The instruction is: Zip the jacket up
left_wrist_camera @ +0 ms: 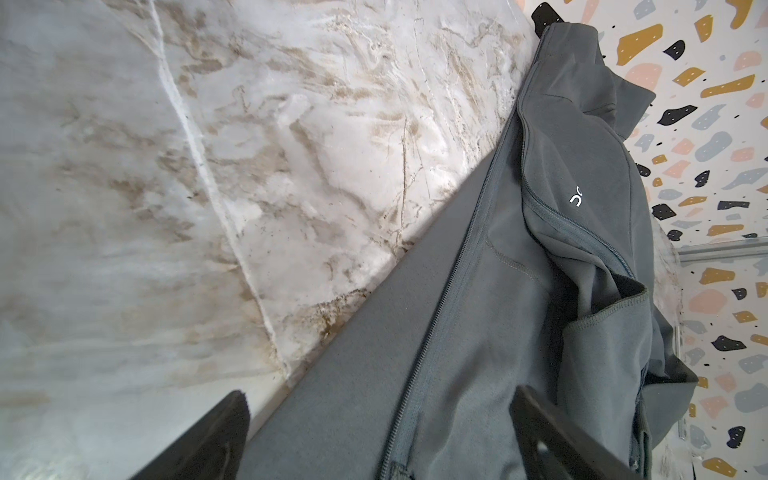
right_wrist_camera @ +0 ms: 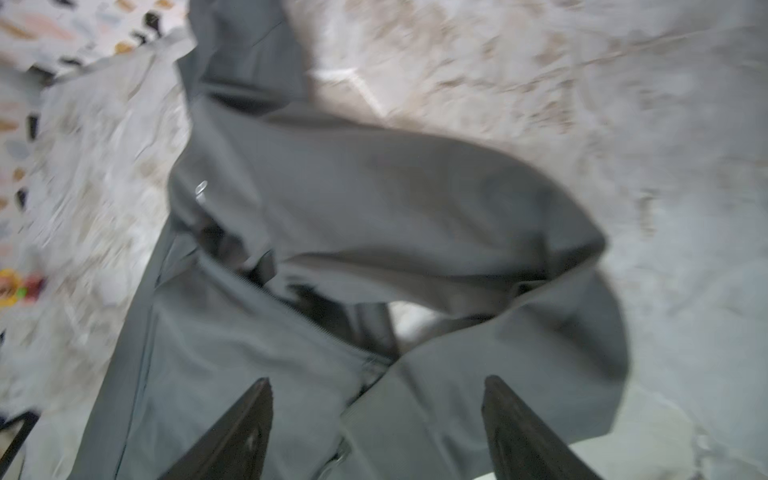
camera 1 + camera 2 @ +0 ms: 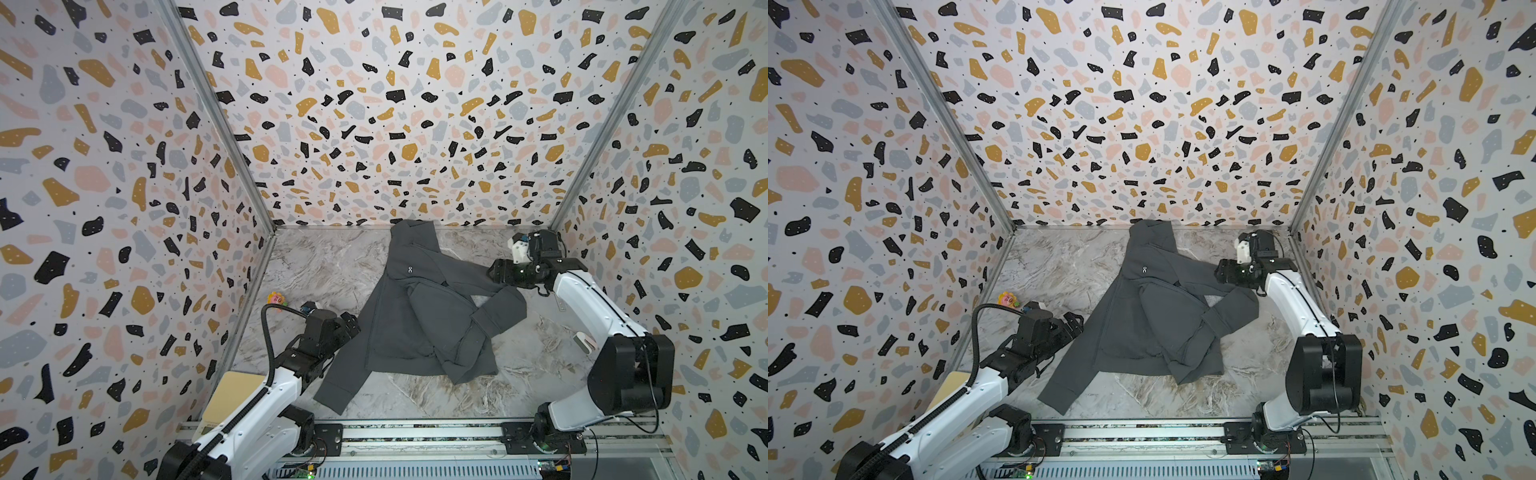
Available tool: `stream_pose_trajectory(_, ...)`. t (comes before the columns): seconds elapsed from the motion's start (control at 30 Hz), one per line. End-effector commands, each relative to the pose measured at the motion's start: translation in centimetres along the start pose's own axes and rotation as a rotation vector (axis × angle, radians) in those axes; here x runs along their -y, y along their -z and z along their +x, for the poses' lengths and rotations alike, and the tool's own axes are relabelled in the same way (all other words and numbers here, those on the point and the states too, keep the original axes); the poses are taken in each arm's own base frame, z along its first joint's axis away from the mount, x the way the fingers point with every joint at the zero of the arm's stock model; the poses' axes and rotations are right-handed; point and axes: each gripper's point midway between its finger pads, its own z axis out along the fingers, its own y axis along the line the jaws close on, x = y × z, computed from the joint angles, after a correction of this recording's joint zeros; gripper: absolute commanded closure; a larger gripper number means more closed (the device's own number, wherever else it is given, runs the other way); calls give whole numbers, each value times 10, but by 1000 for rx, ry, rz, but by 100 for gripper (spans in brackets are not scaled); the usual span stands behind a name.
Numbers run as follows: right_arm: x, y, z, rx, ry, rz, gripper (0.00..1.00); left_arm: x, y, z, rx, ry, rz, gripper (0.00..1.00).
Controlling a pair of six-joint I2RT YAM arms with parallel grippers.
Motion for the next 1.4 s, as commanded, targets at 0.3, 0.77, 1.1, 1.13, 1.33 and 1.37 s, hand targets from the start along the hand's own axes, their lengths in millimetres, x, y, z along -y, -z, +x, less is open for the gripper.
stream_pose_trajectory(0.3, 16, -88, 92, -194, -190, -77, 69, 5, -10, 5, -31, 8, 22, 1)
stream_pose_trajectory(0.77, 86, -66, 132, -190, -354, 135, 96, 4, -13, 7, -46, -23, 12, 2)
stream_pose_trajectory(1.1, 99, -11, 105, -112, -238, 274, 55, 5, -17, 6, -55, -37, 3, 2)
stream_pose_trajectory(1.13, 86, -9, 102, -114, -195, 279, 43, 5, -17, 6, -54, -38, 4, 2)
stream_pose_trajectory(1.33, 22, -25, 110, -183, 6, 295, 23, 8, -21, 6, -61, -38, 5, 1)
stream_pose_trajectory(1.37, 20, -30, 113, -199, 21, 306, 23, 7, -21, 6, -63, -38, 3, 1)
